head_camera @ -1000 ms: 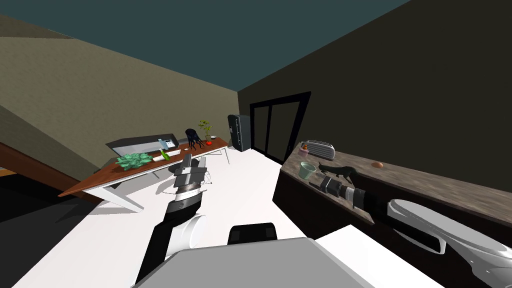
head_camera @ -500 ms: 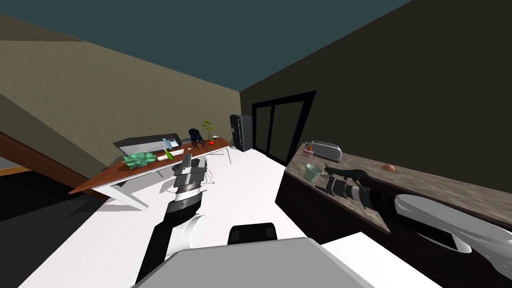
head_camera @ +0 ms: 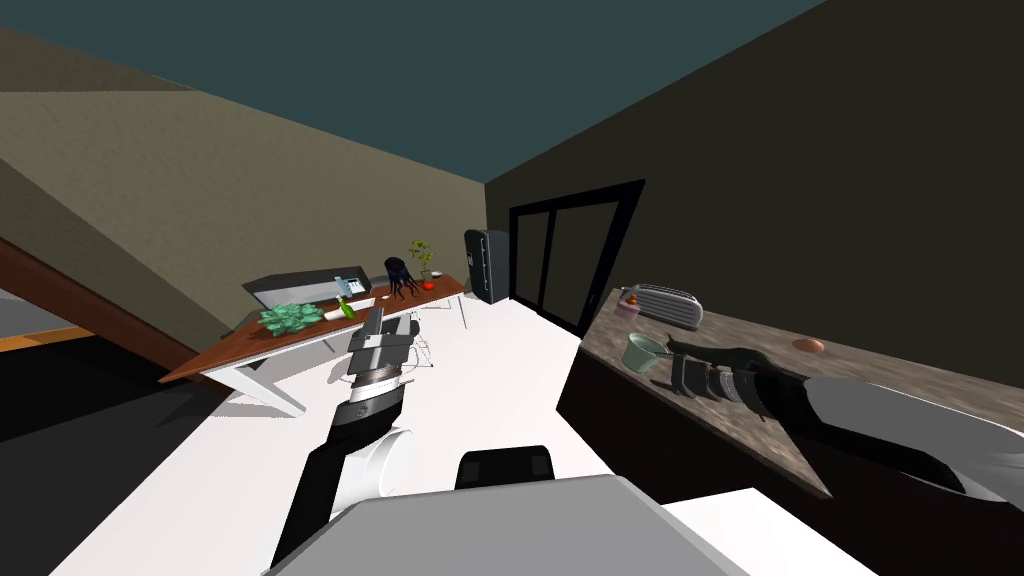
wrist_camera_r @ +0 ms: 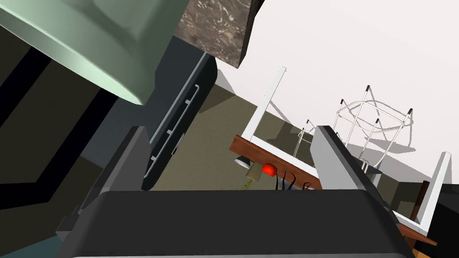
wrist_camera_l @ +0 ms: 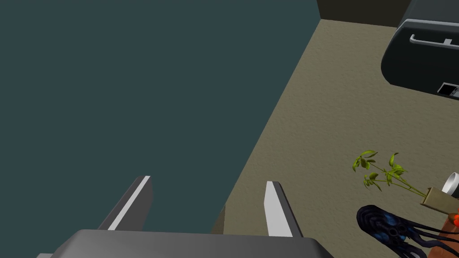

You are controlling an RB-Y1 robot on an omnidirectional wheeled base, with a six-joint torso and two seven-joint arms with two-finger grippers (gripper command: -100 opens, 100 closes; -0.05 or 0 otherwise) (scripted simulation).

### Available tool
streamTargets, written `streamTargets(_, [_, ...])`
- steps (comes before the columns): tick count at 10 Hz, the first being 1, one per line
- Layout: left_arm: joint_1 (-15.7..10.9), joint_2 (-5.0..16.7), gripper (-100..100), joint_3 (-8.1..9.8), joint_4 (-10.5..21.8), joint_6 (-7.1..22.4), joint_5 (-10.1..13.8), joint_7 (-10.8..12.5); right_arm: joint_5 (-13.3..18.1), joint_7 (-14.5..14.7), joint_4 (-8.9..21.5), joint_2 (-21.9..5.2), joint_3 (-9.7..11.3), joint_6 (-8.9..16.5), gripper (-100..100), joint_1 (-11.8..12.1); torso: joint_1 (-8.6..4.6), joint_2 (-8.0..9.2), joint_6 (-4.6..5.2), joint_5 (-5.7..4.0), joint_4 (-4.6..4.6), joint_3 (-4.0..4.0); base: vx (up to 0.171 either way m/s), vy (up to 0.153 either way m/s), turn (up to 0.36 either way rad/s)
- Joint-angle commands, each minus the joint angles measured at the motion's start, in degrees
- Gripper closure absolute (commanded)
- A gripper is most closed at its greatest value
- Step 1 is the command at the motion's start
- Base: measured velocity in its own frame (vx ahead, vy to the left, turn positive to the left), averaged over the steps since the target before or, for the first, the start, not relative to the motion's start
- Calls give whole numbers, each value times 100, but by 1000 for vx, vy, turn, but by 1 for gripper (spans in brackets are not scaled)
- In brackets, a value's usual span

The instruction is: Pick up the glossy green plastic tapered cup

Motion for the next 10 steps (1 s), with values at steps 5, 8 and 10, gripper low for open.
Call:
streamTargets(5, [0, 0, 0, 0, 0, 0, 0, 0, 410, 248, 590, -773, 67, -107, -100, 232, 4, -4, -2, 0, -1, -2, 47, 49, 49])
streamTargets(8, [0, 0, 0, 0, 0, 0, 0, 0, 722, 439, 1066, -1333, 146, -207, -100, 476, 2, -7, -1, 0, -2, -4, 64, 53, 65])
streamTargets(10, [0, 0, 0, 0, 0, 0, 0, 0, 810, 494, 1202, -1526, 182, -240, -100, 555, -4, -3, 0, -1, -1, -2, 49, 27, 31])
